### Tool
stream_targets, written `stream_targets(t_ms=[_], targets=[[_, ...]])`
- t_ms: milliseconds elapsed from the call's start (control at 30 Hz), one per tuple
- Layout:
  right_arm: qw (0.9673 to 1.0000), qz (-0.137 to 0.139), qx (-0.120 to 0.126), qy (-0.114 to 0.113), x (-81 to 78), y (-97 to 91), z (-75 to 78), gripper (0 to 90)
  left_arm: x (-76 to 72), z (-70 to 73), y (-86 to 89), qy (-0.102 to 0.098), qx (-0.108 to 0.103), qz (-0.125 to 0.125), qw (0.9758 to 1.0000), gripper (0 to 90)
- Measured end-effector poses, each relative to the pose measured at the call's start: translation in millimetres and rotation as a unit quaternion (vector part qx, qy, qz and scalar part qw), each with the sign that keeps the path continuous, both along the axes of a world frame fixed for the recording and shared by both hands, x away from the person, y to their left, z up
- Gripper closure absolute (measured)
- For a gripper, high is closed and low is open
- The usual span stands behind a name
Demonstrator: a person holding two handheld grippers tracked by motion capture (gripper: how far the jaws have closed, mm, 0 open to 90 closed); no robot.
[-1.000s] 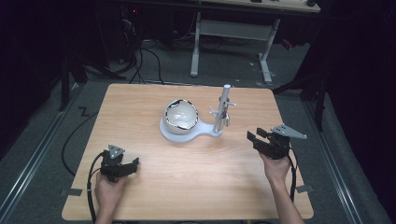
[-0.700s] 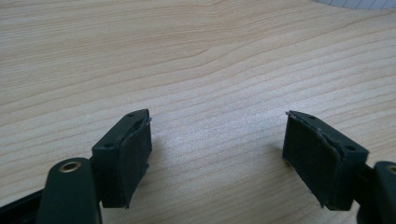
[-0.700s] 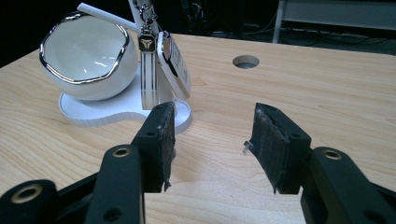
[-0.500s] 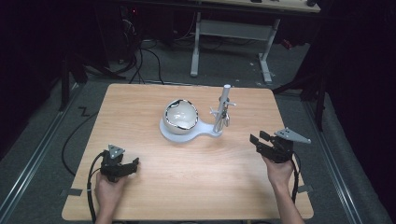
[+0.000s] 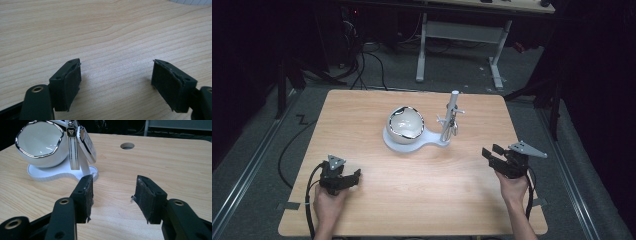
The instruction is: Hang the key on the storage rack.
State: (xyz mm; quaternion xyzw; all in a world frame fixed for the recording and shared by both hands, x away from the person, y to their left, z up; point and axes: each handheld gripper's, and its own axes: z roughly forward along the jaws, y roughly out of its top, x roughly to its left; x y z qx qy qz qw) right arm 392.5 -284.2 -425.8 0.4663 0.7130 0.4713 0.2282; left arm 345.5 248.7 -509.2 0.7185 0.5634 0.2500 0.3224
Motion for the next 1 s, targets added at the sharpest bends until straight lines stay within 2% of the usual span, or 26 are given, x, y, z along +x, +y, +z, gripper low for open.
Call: stream_targets(t_ms=[333, 700, 1000], targets=[[1.0000, -0.008, 0.005, 0.004, -2.8, -6.6, -7.0, 48.6, 0.0, 0.0, 0.0, 0.000, 0.000, 0.000, 1.0000, 24.1], [0.9999, -0.014, -0.004, 0.008, -2.0, -9.2, -11.1, 48.2, 0.0, 0.0, 0.0, 0.000, 0.000, 0.000, 1.0000, 24.1], [0.9994, -0.024, 0.001, 0.023, -0.3, -14.3, -24.0, 48.3, 0.0, 0.0, 0.0, 0.000, 0.000, 0.000, 1.0000, 24.1]])
